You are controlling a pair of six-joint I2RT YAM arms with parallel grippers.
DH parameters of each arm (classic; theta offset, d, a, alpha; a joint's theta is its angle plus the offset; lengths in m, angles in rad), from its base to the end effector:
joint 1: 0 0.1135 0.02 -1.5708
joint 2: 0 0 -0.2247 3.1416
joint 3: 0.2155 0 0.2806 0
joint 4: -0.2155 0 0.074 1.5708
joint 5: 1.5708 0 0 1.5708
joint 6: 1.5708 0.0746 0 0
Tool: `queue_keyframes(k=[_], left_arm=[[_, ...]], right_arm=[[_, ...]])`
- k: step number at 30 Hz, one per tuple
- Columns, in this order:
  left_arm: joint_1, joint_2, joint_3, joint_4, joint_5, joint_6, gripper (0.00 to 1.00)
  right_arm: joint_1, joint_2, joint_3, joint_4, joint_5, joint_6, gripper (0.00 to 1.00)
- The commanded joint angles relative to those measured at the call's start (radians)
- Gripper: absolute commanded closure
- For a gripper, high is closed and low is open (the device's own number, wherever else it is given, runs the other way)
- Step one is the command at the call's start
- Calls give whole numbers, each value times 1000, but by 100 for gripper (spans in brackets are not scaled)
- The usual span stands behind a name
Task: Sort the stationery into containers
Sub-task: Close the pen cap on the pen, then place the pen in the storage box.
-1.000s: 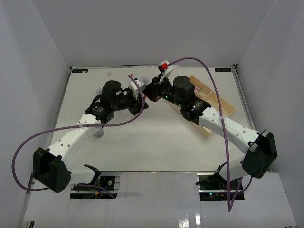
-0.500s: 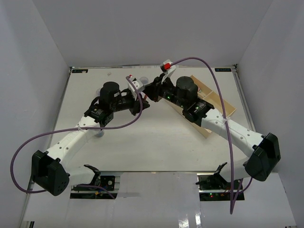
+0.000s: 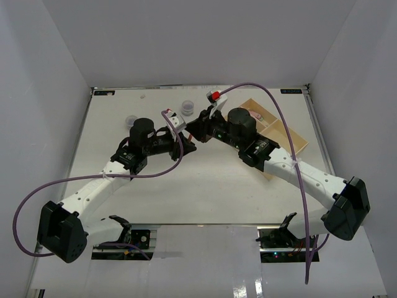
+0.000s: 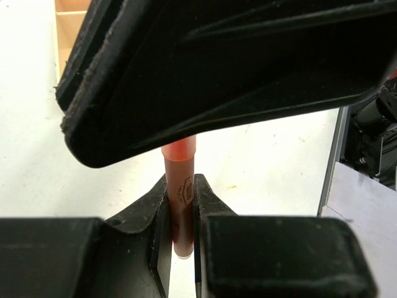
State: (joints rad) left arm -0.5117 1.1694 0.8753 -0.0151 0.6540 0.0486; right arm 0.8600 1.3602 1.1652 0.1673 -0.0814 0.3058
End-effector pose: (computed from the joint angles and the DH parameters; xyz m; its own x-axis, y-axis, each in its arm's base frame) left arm 0.2732 -0.2055 0.2578 -0.2216 0.1687 -0.9604 0.9057 0.4005 -0.1386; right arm 0.2576 0.3085 0.3349 -0.2606 0.1572 -0.9526 -0.7654 0.5677 0.3031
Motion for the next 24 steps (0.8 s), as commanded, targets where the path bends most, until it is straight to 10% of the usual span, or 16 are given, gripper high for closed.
queue_keyframes(k=[1, 14, 24], left_arm=[[12, -88, 16, 213, 29, -39, 93], [7, -109, -73, 173, 52, -112, 84], [7, -109, -91, 133, 61, -108, 47]], right_arm=[[19, 5, -52, -180, 6, -22, 92], [17, -1, 28, -144, 77, -74, 92], [13, 10, 34, -140, 78, -86, 92]])
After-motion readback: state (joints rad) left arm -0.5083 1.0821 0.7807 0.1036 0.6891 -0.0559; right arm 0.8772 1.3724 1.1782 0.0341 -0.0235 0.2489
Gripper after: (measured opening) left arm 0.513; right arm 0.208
